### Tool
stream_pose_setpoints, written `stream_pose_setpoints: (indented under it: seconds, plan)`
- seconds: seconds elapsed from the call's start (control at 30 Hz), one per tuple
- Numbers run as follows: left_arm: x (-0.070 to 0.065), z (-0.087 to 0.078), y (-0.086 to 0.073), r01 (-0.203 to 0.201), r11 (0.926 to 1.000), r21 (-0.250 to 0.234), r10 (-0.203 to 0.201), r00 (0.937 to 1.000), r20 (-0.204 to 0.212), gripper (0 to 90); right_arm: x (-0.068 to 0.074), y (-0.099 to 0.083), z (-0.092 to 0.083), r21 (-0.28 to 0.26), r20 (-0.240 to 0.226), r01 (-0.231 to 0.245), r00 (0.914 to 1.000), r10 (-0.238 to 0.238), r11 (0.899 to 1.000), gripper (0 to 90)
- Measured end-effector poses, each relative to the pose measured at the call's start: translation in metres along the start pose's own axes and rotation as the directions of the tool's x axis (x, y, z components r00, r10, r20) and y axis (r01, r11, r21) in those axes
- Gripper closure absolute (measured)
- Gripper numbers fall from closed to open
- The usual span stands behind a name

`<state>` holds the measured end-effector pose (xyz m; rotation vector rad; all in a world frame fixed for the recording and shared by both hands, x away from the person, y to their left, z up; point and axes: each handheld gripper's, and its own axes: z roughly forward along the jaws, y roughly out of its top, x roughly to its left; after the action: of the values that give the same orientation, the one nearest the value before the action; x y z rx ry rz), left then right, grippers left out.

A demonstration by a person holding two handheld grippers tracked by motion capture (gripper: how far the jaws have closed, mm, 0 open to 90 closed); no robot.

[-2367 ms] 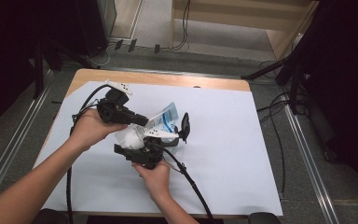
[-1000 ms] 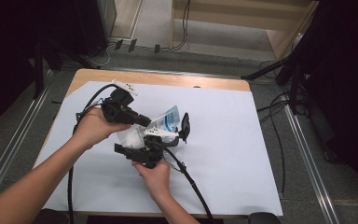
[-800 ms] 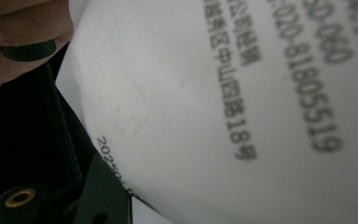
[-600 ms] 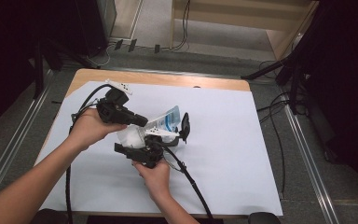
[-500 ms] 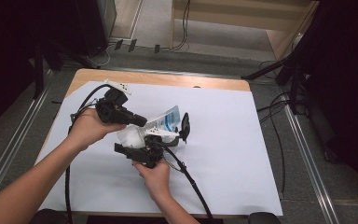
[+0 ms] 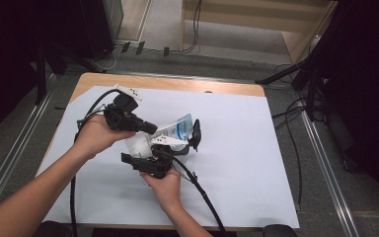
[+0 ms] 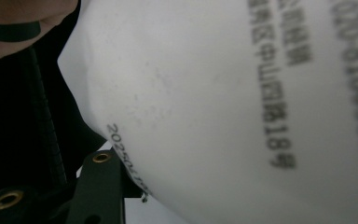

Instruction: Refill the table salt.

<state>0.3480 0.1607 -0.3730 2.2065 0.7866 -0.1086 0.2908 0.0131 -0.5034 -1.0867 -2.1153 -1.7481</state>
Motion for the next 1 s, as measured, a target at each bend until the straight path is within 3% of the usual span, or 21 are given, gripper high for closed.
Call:
stream_pose_setpoints:
  seconds: [0.3,0.77,1.0]
  plan:
    - [-0.001,-0.0026,-0.0017,0.004,0.9999,-0.009,-0.004,1.0,-0.009,90.0,-0.0011,0.0016,0.0008,0.003,-0.011,-0.017,0.9998,0.017,1.0,53.4]
    - [0.0008,-0.0068,-0.0029,0.005,0.9997,-0.024,-0.005,0.9999,-0.01,90.0,-0.0026,0.0037,0.0011,-0.006,-0.073,-0.062,0.9954,0.061,0.998,54.7]
    - [0.0,-0.0075,-0.0031,0.005,0.9997,-0.025,-0.005,0.9999,-0.013,90.0,-0.0018,0.0037,0.0011,-0.005,-0.081,-0.065,0.9946,0.065,0.998,54.8]
